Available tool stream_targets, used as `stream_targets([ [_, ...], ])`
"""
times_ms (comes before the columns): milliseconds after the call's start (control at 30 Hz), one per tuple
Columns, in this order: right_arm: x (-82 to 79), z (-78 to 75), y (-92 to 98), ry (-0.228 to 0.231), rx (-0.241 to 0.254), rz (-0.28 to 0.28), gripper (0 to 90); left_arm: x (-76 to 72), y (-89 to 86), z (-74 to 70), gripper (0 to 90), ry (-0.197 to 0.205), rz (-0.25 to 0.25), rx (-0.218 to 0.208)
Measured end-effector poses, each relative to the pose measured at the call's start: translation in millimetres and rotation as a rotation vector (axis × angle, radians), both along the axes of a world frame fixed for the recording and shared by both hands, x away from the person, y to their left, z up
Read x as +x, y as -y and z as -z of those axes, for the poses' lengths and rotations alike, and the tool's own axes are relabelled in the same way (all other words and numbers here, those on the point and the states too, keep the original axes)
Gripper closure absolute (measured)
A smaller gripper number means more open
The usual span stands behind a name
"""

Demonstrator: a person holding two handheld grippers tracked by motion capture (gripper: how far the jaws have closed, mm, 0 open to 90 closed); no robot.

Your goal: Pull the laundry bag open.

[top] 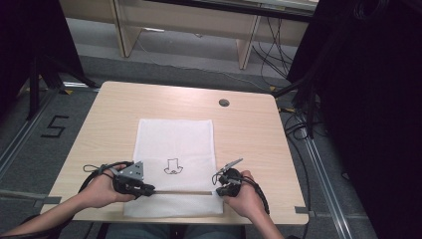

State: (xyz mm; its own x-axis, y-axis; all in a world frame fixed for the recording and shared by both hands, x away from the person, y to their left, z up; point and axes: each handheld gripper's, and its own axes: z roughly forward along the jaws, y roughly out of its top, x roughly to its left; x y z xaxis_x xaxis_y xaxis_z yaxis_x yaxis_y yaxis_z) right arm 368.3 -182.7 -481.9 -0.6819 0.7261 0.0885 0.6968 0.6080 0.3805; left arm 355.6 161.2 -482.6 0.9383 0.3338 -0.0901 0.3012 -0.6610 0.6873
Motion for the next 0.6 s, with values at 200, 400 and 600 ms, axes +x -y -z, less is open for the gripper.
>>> stream_targets([
  [200, -1.9, -1.3, -1.3, -0.021, -0.005, 0.033, 90.0, -0.4, -4.8, -1.4, 82.4, -0.004, -0.012, -0.018],
  [400, -2.2, -1.2, -1.5, -0.025, -0.003, 0.037, 90.0, -0.7, -8.7, -3.5, 82.3, 0.009, -0.002, -0.003],
  [600, -2.5, -1.2, -1.8, -0.03, 0.001, 0.042, 90.0, -2.3, -10.5, -3.4, 82.3, -0.003, -0.014, -0.02],
])
